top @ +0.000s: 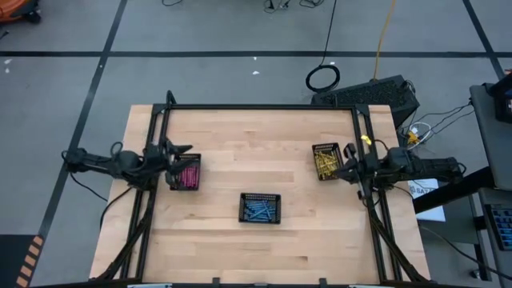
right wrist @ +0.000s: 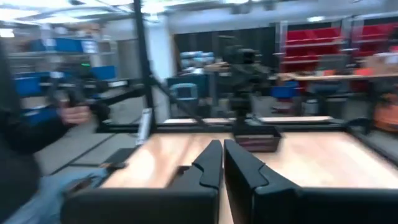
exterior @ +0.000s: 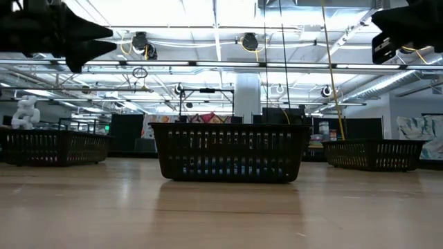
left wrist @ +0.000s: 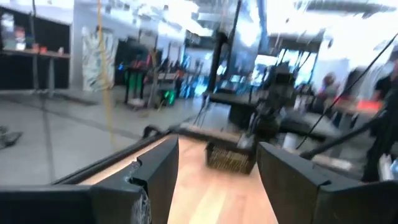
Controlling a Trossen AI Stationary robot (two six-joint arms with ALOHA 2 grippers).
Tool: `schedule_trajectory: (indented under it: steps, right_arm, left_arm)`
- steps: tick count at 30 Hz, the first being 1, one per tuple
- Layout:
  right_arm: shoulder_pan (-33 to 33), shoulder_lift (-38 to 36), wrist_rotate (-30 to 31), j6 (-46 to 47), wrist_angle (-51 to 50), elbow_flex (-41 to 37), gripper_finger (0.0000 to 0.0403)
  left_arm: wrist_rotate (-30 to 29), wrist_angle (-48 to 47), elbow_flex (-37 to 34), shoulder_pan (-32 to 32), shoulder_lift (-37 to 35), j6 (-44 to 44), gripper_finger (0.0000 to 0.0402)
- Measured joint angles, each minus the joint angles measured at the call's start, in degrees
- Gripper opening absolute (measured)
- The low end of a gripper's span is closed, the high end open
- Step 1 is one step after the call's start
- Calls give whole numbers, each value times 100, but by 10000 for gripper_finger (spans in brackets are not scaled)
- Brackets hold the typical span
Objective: Sort crayons
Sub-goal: Return to Home Position
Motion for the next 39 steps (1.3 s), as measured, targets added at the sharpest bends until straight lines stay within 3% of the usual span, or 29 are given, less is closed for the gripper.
schedule_trajectory:
  steps: [2, 9, 13, 18, 21, 25, 30, 33, 36, 39]
  right_arm:
    - [2, -51, -215, 18, -3, -50, 1]
    - [-9, -59, -484, -13, -40, -53, 1]
    - [-9, -59, -619, 134, -156, -53, 0]
    - [-9, -62, -623, 14, -48, -116, 0]
    - [-9, -61, -623, 31, 95, -407, 0]
    - [-9, -53, -576, 146, 1038, -1161, 0]
    - [-91, -28, 521, -206, 1137, -1205, 0]
    - [-271, -66, 577, -454, 1577, -1210, 0]
    - [-383, -55, 427, -410, 1312, -1212, 0]
    - [-410, -52, 743, -224, 762, -1216, 0]
  left_arm:
    - [266, 604, -309, 164, -7, -26, 221]
    - [1635, 827, -408, 1269, 164, -346, 221]
    - [2201, 553, -410, 1989, 192, -321, 221]
    - [2792, 84, -412, 2356, 188, -133, 221]
    - [2863, -270, -412, 2361, 188, -106, 221]
    - [2865, -310, -412, 2361, 187, -148, 221]
    - [2766, -305, -414, 2363, 188, -109, 221]
    - [2713, -313, -414, 2361, 184, 2, 221]
    - [2576, -395, -414, 2363, 187, 39, 221]
    - [2401, -610, -416, 2363, 202, -2, 221]
